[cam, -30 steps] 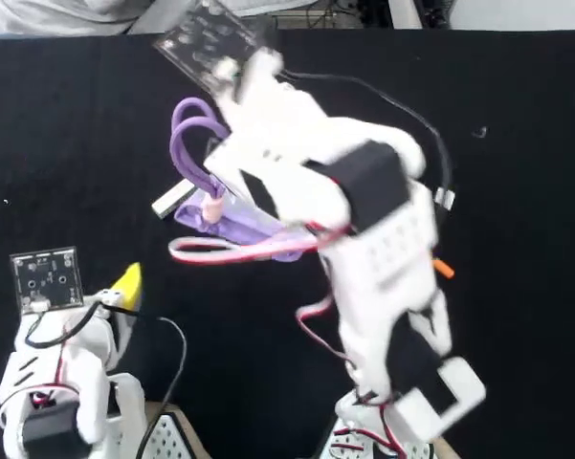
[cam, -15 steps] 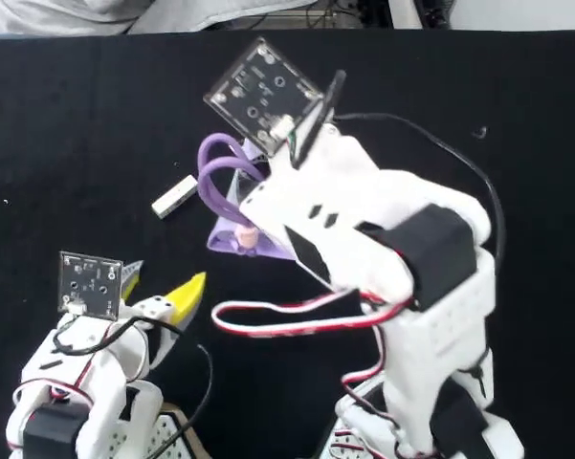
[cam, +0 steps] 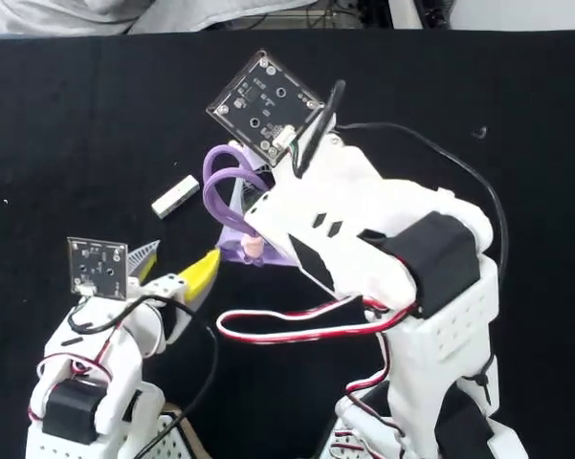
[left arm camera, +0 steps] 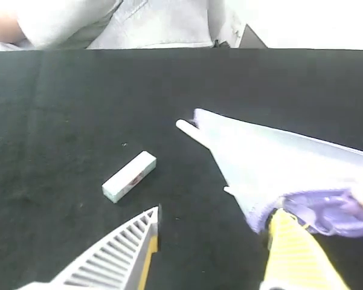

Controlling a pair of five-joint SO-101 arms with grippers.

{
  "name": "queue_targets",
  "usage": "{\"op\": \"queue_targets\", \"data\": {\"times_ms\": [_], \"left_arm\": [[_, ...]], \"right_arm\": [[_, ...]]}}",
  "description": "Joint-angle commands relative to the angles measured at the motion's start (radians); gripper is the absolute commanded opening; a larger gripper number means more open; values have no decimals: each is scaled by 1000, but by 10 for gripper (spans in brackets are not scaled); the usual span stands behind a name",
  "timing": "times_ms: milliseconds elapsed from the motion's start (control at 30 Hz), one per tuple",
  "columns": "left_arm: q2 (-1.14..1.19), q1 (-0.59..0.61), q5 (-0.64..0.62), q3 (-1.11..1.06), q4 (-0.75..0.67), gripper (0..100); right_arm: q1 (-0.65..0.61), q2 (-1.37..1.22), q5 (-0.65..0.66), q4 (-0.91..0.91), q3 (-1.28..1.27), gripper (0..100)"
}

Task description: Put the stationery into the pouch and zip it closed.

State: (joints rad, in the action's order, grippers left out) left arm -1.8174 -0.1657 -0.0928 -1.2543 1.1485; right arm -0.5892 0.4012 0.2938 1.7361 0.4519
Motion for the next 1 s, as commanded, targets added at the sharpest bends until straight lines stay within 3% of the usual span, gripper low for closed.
{"op": "queue_targets", "data": {"times_ms": [0, 233, 467, 800, 967], "left_arm": [[-6, -64, -11, 5, -23, 289], [-5, -96, -15, 2, -25, 289], [-5, -48, -14, -90, -138, 289], [-2, -28, -14, -104, -189, 288], [150, -33, -15, -97, -281, 288]], "right_arm": [[12, 36, 2, 23, 2, 11], [12, 39, 0, 23, 2, 11], [11, 42, 0, 25, 2, 11], [11, 42, -2, 29, 2, 11], [11, 42, -2, 29, 1, 11]]}}
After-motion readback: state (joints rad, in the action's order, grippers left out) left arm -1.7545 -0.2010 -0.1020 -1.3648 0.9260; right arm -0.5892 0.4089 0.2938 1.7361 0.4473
